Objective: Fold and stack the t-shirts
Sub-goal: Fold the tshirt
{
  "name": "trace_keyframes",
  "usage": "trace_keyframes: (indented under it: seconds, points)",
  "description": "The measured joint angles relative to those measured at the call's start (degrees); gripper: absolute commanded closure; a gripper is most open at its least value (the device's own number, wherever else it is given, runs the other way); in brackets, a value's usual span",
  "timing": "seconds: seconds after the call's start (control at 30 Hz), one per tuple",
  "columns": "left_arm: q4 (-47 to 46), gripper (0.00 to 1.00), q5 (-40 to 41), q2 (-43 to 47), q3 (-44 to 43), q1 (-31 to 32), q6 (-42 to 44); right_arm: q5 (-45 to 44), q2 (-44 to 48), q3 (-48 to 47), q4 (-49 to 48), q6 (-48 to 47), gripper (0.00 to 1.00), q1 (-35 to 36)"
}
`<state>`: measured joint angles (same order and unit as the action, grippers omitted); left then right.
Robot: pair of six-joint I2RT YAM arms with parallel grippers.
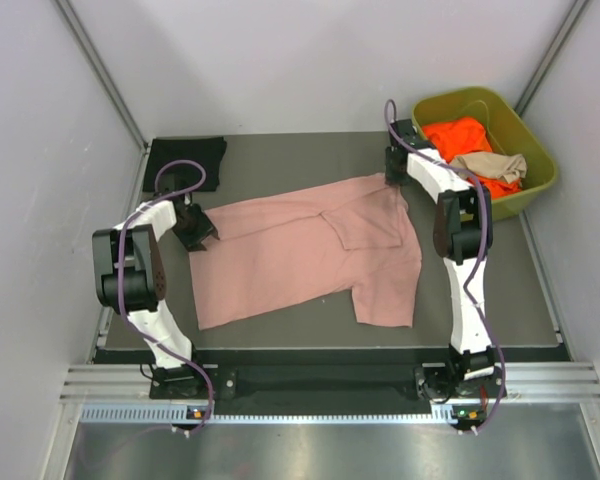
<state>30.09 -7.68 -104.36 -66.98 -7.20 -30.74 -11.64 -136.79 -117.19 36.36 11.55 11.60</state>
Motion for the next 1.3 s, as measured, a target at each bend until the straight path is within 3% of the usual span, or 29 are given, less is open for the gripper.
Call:
trace_keyframes:
  seconds: [0.37, 0.6, 0.77, 1.0, 1.3]
  points:
    - [2.8, 0.46, 1.6, 3.0, 0.1, -0.2, 2.8, 0.1, 3.9, -0.8, 2.4, 0.0, 0.57, 0.2]
    - [3.5, 0.47, 1.0, 5.5, -2.0, 0.6, 3.1, 2.4, 4.8, -1.3, 2.3, 1.9, 0.64, 0.2]
    - [3.6, 0.49, 0.5, 5.7, -2.2, 3.5, 2.9, 4.5, 9.8, 6.8, 3.5, 4.0, 0.67, 0.2]
    - [1.4, 0.34, -4.3, 6.8, -2.5, 14.9, 1.6, 10.5, 28.7, 27.4, 3.9, 7.4, 0.61, 0.2]
    - [-9.2, 0.39, -13.8, -1.6, -11.3, 35.4, -4.7, 19.3, 38.4, 42.6, 2.0, 9.2, 0.59, -0.6]
